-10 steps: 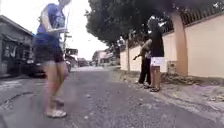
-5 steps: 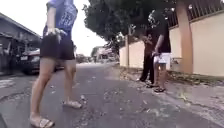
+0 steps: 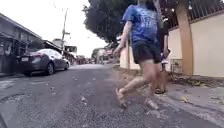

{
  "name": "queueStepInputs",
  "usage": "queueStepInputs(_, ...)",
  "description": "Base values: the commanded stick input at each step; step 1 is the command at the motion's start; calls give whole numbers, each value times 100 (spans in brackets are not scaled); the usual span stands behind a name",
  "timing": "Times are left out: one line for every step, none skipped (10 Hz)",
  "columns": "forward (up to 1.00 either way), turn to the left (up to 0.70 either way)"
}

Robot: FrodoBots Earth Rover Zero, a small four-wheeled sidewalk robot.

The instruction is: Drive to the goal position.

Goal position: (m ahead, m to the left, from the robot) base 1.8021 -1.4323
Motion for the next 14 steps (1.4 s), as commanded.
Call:
queueStepInputs(7, 0)
queueStepInputs(14, 0)
queueStepInputs(7, 0)
queueStepInputs(0, 0)
queueStepInputs(0, 0)
queueStepInputs(0, 0)
queueStepInputs(0, 0)
queueStepInputs(0, 0)
queueStepInputs(33, 0)
queueStepInputs(56, 0)
queueStepInputs(70, 0)
queueStepInputs(70, 0)
queueStepInputs(70, 0)
queueStepInputs(70, 0)
